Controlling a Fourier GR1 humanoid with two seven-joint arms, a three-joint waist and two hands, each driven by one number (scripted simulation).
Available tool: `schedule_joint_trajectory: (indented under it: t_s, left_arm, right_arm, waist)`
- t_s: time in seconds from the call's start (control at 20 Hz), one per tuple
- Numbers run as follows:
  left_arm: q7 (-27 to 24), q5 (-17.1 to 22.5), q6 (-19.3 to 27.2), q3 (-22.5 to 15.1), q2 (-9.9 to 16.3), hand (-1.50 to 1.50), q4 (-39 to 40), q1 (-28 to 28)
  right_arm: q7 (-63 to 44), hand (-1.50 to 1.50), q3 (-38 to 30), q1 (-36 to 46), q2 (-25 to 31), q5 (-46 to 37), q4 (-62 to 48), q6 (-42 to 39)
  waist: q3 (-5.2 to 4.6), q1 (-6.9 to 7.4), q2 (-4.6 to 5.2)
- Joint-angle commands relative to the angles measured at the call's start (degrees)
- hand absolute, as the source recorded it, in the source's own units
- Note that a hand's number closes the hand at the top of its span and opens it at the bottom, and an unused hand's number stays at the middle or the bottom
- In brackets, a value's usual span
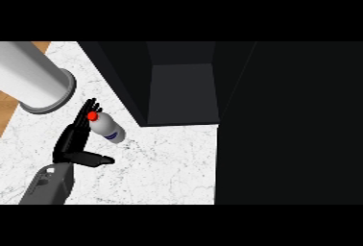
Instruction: Pick up the bottled water, place it into the cabinet and close the cabinet
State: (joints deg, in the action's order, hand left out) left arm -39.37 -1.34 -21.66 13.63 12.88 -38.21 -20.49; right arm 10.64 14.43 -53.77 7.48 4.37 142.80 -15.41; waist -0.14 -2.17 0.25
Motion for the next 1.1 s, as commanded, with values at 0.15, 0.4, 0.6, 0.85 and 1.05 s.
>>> schedule_joint_trajectory:
  t_s: [0.15,0.4,0.6,0.85,1.05]
  left_arm:
    - [-7.2,-1.6,-3.3,-1.0,-2.1,-1.5,12.8,-5.1]
    - [-9.7,-1.0,-5.7,0.1,-1.1,-1.5,19.0,-7.7]
    - [-11.7,1.0,-6.3,2.1,-1.0,1.5,20.9,-8.2]
    - [-10.8,2.5,-9.4,3.2,-0.8,1.5,24.0,-9.7]
    - [-13.2,2.1,-9.9,2.6,-1.6,1.5,24.5,-8.2]
  right_arm:
    - [-2.1,-1.5,3.5,-3.4,0.0,-0.7,7.4,0.2]
    - [-0.4,-1.5,1.4,-3.0,0.5,1.1,5.4,0.1]
    - [0.3,-1.5,0.7,-5.4,1.7,2.5,6.8,-1.0]
    - [1.7,-1.5,1.1,-3.9,0.8,1.1,4.1,-0.4]
    - [2.0,-1.5,2.2,-5.5,0.4,0.1,4.7,-0.2]
  waist:
    - [-0.11,-0.47,0.22]
    - [-0.1,-0.28,0.36]
    - [-0.11,-0.4,0.35]
    - [-0.16,-0.53,0.59]
    - [-0.15,-0.25,0.46]
